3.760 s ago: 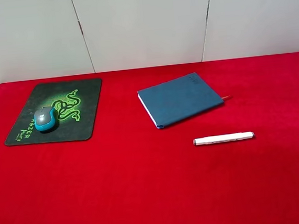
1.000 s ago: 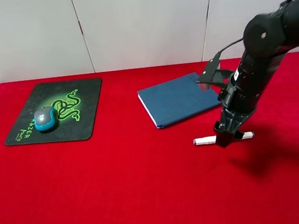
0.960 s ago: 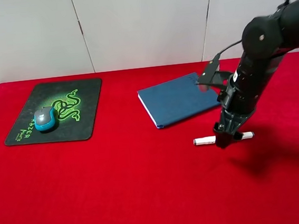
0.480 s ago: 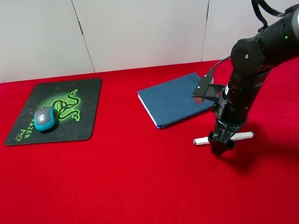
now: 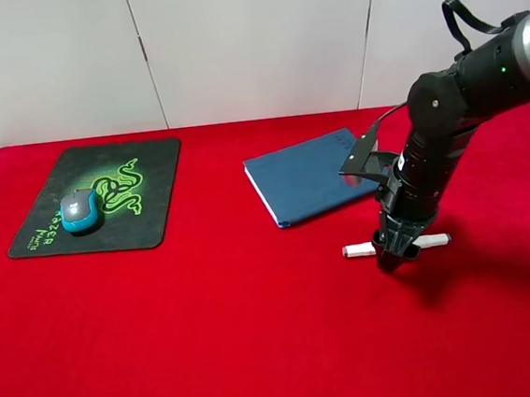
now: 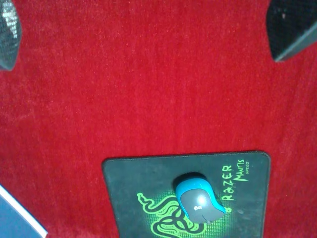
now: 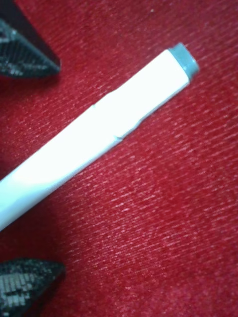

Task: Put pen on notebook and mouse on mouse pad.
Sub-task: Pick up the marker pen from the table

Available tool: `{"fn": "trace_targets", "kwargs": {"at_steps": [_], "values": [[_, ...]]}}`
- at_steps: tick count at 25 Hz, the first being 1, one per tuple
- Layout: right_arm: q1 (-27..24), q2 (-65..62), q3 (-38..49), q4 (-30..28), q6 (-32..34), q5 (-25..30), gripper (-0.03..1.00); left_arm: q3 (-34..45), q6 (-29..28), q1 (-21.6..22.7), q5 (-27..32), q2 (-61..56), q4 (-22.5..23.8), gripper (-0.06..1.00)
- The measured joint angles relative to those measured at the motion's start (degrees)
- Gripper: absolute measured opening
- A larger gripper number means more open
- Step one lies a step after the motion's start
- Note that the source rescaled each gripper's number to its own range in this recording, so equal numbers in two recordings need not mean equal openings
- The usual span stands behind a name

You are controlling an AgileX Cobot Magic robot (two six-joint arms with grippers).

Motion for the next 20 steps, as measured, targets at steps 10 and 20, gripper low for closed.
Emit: {"fn": "trace_targets", "kwargs": {"at_steps": [10, 20], "values": [[0.0, 0.0, 0.0, -1.0, 0.0, 0.3, 0.33, 0.0, 0.0, 0.0, 0.0, 0.0, 0.0, 1.0], [0.0, 0.0, 0.0, -1.1, 0.0, 0.6, 0.01, 0.0, 0.0, 0.0, 0.0, 0.0, 0.0, 1.0]]}}
